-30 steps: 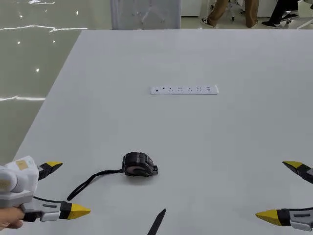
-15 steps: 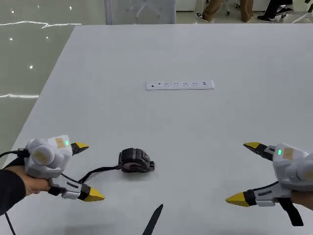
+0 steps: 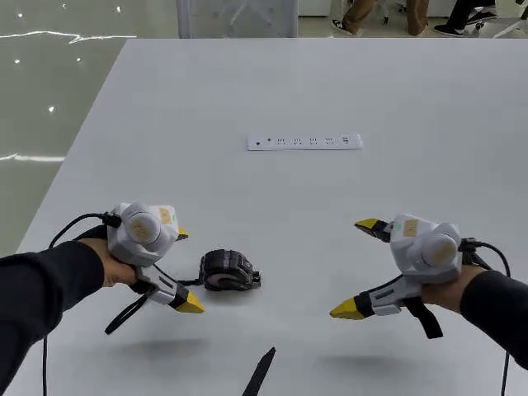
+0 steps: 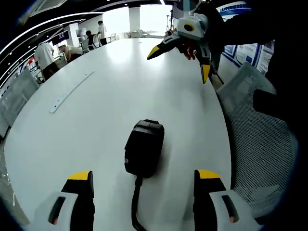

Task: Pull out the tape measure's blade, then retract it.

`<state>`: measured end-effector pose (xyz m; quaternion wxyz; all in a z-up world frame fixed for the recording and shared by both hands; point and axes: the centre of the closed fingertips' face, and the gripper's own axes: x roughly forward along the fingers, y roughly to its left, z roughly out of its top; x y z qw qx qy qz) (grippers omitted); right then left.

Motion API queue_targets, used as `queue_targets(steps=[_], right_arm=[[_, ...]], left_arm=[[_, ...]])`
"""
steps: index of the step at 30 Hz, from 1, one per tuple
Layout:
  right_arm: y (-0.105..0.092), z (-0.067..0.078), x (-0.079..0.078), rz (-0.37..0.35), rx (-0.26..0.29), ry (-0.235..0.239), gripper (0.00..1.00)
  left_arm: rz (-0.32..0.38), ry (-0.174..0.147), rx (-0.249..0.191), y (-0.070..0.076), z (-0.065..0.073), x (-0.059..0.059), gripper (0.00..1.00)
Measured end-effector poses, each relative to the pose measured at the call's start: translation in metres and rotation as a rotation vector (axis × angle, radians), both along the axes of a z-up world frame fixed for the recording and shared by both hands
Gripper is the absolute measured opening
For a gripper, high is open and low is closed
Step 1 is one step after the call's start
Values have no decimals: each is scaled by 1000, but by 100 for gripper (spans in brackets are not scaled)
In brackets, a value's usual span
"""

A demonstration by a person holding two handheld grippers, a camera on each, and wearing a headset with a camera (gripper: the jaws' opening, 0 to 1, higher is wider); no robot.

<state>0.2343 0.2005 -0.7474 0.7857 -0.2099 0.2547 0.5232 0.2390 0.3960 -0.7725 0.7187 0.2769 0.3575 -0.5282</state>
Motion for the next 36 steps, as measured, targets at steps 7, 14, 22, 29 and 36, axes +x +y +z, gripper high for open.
queue_targets(steps=[7, 14, 22, 29, 36], right_arm=[[29, -16, 6, 65, -30, 18, 97], [55, -30, 15, 106, -49, 41, 90], [75, -37, 11, 184, -71, 66, 75], [95, -40, 8, 235, -85, 108, 61], [112, -55, 8, 283, -141, 114, 49]], left_arm=[[-57, 9, 18, -22, -4, 6, 68], [-134, 7, 23, -44, -11, 9, 61], [-258, -6, 91, -54, -19, 7, 38], [-279, 4, 132, -52, -21, 4, 34], [-246, 25, 142, -51, -22, 5, 34]])
